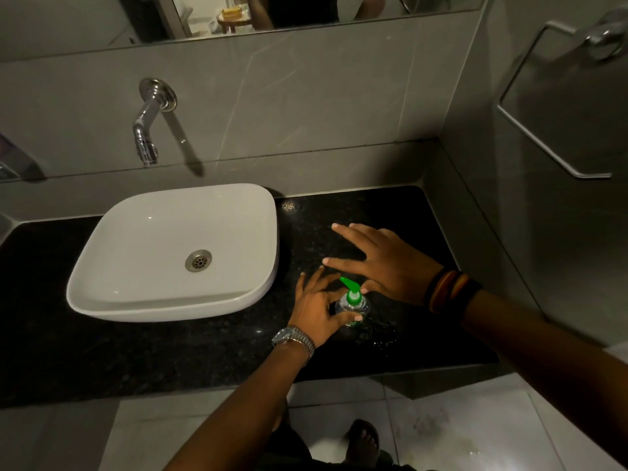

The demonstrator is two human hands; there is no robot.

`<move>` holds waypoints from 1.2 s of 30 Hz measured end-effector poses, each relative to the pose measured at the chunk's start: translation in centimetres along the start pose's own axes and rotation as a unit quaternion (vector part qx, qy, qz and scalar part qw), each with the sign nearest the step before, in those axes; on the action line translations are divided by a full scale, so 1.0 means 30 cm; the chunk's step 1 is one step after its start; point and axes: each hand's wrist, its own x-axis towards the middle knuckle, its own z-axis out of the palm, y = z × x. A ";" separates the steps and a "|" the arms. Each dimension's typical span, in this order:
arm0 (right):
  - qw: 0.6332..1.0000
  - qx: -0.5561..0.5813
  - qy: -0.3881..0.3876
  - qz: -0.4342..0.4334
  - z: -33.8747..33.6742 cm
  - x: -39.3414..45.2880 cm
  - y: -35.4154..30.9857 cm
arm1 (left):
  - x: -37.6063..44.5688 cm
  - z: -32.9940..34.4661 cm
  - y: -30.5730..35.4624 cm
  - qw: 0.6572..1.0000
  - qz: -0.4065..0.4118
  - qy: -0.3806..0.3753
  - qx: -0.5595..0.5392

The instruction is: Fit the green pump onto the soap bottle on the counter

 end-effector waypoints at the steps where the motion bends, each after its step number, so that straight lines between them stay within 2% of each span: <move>1: 1.000 -0.012 0.000 -0.017 0.004 0.004 -0.004 | 0.000 0.003 -0.001 1.000 0.000 0.005 -0.001; 3: 0.999 -0.016 -0.014 -0.040 0.005 0.013 -0.005 | -0.002 0.006 -0.002 1.000 -0.002 0.007 -0.005; 6: 0.999 0.011 -0.028 -0.013 -0.011 0.024 0.020 | -0.001 0.000 -0.003 1.000 -0.006 -0.005 0.006; 9: 0.994 0.098 -0.044 0.031 0.010 0.001 0.028 | -0.001 -0.007 0.002 1.000 -0.010 -0.012 0.009; 11: 0.976 0.193 -0.044 0.092 0.035 -0.025 0.002 | -0.001 -0.008 0.005 1.000 -0.013 -0.011 0.006; 13: 0.933 0.309 -0.009 0.185 0.071 -0.053 -0.048 | -0.003 -0.008 0.007 1.000 -0.014 -0.009 0.004; 17: 0.791 0.496 0.067 0.352 0.126 -0.075 -0.164 | -0.005 -0.008 0.007 1.000 -0.012 -0.011 0.000; 22: 0.669 0.601 0.111 0.424 0.133 -0.052 -0.250 | 0.001 -0.011 0.007 1.000 -0.011 -0.015 0.007; 24: 0.640 0.626 0.113 0.431 0.136 -0.053 -0.254 | 0.005 -0.011 0.005 1.000 -0.012 -0.018 0.016; 29: 0.630 0.663 0.092 0.395 0.117 -0.073 -0.215 | 0.012 -0.019 0.019 0.999 -0.037 -0.029 0.023; 32: 0.652 0.640 0.065 0.402 0.101 -0.087 -0.189 | 0.011 -0.034 0.022 0.997 -0.030 -0.052 0.042; 34: 0.659 0.627 0.103 0.402 0.070 -0.093 -0.148 | 0.029 -0.072 0.001 0.993 -0.020 -0.079 0.083; 36: 0.619 0.649 0.177 0.405 0.009 -0.106 -0.102 | 0.045 -0.131 -0.008 0.990 0.005 -0.083 0.114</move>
